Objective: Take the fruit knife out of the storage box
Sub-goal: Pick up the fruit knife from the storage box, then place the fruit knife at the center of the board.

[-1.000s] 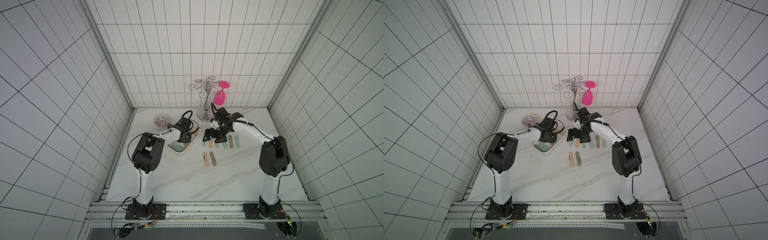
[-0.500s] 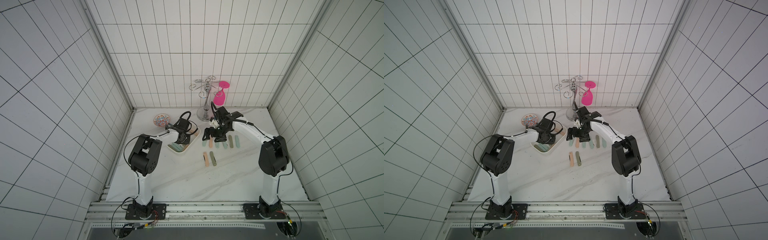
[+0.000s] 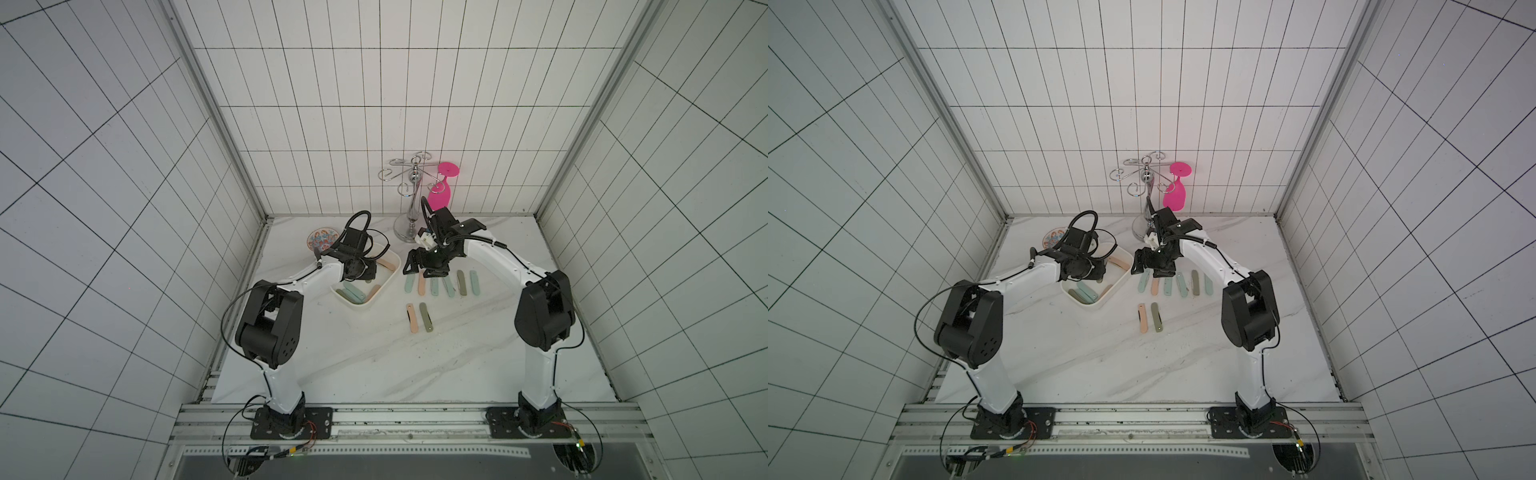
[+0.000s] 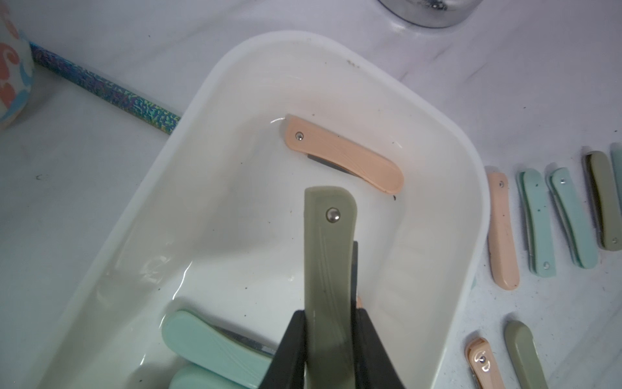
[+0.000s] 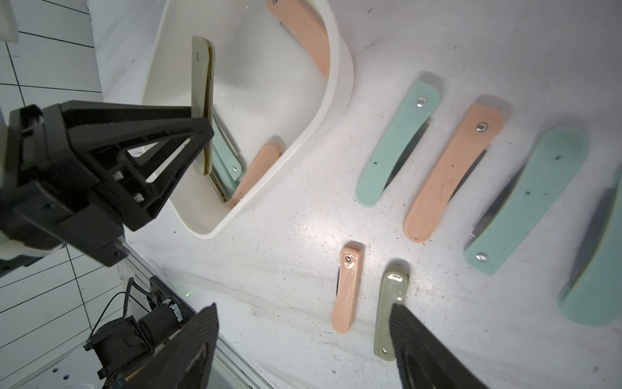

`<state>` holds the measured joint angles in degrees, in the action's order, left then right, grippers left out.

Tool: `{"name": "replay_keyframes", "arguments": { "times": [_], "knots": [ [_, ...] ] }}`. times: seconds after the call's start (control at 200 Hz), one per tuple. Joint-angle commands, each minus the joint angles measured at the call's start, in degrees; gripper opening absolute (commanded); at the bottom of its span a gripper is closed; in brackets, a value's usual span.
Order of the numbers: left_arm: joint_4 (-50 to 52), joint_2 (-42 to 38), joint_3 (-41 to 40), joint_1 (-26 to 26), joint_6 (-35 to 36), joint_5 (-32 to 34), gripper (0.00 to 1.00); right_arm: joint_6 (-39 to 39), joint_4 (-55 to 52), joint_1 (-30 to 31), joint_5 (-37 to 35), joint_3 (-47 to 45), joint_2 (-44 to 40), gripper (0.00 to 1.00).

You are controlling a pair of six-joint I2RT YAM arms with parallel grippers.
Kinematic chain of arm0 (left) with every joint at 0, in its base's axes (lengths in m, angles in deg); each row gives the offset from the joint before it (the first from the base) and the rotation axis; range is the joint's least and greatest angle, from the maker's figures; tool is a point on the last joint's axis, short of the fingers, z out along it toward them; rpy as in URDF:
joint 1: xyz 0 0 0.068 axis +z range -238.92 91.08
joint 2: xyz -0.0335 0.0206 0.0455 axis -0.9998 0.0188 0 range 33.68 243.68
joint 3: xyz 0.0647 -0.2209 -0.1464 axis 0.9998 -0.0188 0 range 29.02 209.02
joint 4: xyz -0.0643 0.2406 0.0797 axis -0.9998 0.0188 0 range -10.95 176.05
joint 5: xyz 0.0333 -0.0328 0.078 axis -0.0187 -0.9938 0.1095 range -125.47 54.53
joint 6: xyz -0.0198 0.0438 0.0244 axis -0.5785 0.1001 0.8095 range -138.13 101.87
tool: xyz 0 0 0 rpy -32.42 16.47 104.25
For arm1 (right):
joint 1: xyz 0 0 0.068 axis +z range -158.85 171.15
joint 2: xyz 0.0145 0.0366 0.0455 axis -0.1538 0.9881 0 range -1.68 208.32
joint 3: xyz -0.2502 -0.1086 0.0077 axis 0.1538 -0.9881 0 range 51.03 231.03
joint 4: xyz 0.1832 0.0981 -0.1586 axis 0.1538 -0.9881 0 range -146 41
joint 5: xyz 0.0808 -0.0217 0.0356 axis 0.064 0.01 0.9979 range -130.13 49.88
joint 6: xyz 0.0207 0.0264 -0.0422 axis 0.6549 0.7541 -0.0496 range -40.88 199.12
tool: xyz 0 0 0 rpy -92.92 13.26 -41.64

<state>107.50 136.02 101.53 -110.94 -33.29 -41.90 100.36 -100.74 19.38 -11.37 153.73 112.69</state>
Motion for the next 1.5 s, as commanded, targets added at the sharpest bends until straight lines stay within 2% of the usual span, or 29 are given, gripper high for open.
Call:
{"name": "replay_keyframes", "arguments": {
  "times": [0.0,0.225,0.465,0.77,1.154,1.364,1.494],
  "knots": [
    [-1.5,-3.9,-1.8,0.1,-1.0,-4.6,0.04,1.2,0.8,0.7,2.9,4.2,1.6,0.81],
    [-3.5,-10.0,-6.0,0.0,-3.7,-11.0,0.04,4.3,3.5,1.2,6.9,9.2,4.7,0.70],
    [-4.8,-14.2,-8.5,-0.2,-5.7,-13.9,0.04,7.1,6.3,3.1,9.6,12.7,7.0,0.67],
    [-5.7,-15.8,-9.9,-0.8,-6.7,-15.6,0.04,10.4,11.3,5.0,11.4,12.4,8.1,0.59],
    [-5.7,-16.7,-9.6,-0.8,-6.5,-16.2,0.04,10.7,11.7,6.0,10.8,10.8,9.0,0.52],
    [-5.8,-16.3,-9.4,-0.8,-6.4,-16.5,0.05,11.3,12.4,6.2,11.4,11.2,9.3,0.26],
    [-6.0,-16.3,-9.4,-0.8,-6.4,-16.5,0.06,11.6,12.6,6.3,12.0,11.3,9.5,0.14]
  ]
}}
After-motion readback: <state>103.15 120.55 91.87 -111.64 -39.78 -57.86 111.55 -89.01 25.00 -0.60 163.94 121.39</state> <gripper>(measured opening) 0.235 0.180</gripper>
